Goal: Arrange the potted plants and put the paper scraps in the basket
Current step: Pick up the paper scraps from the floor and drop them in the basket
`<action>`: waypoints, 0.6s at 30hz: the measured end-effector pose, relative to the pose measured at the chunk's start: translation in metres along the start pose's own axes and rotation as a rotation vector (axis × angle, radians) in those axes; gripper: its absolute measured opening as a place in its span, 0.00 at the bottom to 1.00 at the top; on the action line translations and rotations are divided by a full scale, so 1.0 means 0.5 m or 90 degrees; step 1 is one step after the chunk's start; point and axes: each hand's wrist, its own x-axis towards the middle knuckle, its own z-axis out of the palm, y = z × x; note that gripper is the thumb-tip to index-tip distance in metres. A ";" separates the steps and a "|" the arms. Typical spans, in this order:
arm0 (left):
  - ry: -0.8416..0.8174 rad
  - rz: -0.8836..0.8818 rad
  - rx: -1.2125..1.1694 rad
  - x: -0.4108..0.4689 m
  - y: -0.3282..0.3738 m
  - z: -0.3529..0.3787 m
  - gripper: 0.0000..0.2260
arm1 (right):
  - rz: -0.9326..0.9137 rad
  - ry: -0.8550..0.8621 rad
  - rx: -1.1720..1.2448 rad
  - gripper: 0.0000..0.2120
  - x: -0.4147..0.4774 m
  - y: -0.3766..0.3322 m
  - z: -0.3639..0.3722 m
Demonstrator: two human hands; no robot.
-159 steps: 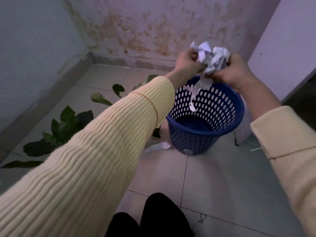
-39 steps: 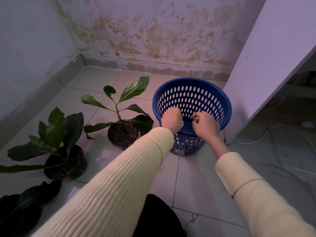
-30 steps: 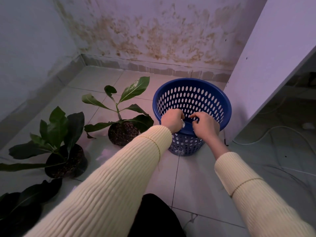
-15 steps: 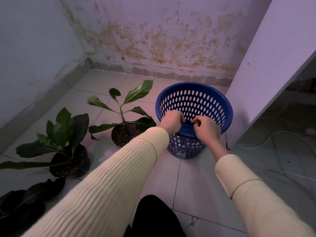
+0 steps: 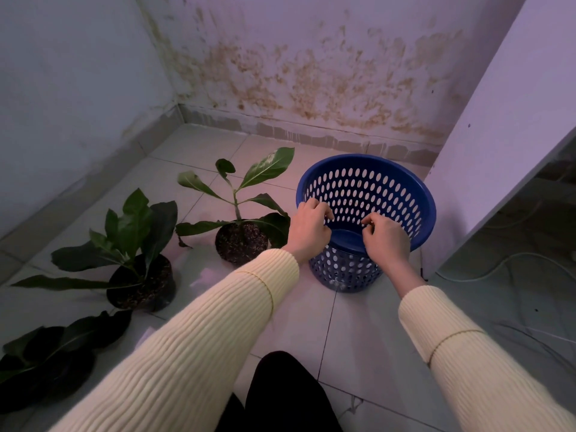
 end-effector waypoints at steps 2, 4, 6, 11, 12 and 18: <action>0.025 -0.005 -0.003 -0.026 -0.013 -0.016 0.07 | -0.034 0.030 -0.018 0.07 -0.007 -0.007 -0.002; 0.041 -0.028 -0.004 -0.059 -0.028 -0.035 0.06 | -0.072 0.067 -0.018 0.08 -0.015 -0.016 -0.004; 0.053 -0.058 -0.001 -0.096 -0.049 -0.057 0.06 | -0.117 0.092 -0.016 0.08 -0.027 -0.033 -0.005; 0.117 -0.148 0.010 -0.215 -0.111 -0.120 0.06 | -0.247 0.092 0.018 0.08 -0.078 -0.110 -0.001; 0.137 -0.170 0.007 -0.241 -0.122 -0.136 0.06 | -0.267 0.079 0.027 0.08 -0.092 -0.130 0.002; 0.252 -0.313 0.000 -0.425 -0.201 -0.242 0.06 | -0.364 -0.034 0.111 0.08 -0.191 -0.264 0.034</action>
